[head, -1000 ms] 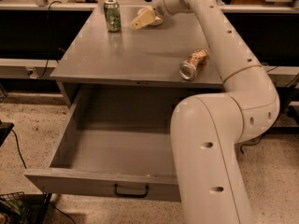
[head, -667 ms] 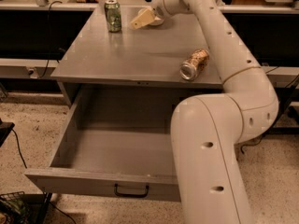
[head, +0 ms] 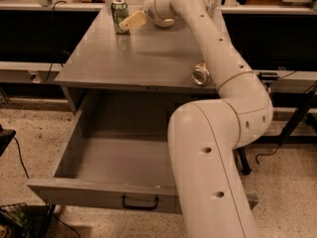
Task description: Place green can into top drawer
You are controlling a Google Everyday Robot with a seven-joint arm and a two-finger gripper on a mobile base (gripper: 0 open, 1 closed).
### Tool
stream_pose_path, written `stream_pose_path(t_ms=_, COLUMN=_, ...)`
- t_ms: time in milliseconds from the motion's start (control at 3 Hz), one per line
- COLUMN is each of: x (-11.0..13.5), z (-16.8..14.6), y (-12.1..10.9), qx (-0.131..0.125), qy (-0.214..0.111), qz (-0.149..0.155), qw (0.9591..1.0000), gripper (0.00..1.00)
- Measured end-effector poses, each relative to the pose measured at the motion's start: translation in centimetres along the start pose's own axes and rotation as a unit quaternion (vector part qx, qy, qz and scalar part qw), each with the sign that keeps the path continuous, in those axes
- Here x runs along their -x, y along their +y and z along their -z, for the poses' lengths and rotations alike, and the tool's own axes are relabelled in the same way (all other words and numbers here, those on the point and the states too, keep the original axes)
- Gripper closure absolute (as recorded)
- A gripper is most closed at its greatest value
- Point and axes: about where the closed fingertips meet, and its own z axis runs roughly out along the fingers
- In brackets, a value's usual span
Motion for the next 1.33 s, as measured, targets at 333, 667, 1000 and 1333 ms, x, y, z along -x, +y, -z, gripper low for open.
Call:
stream_pose_path(t_ms=333, x=0.5, z=-2.8, y=-1.1, qx=-0.069, qy=0.015, qz=0.003, qw=0.9975, gripper=0.0)
stream_pose_path(t_ms=667, x=0.8, z=-4.1, y=-2.4, qx=-0.127, qy=0.009, qz=-0.019, qw=0.9917, gripper=0.0)
stream_pose_path(t_ms=1000, x=0.6, z=-4.6, y=-3.0, qx=-0.149, qy=-0.022, qz=-0.065, qw=0.9865, gripper=0.0)
stream_pose_path(t_ms=1333, x=1.3, z=-5.6, y=-1.8, qx=-0.125, qy=-0.072, qz=-0.115, qw=0.9828, gripper=0.0)
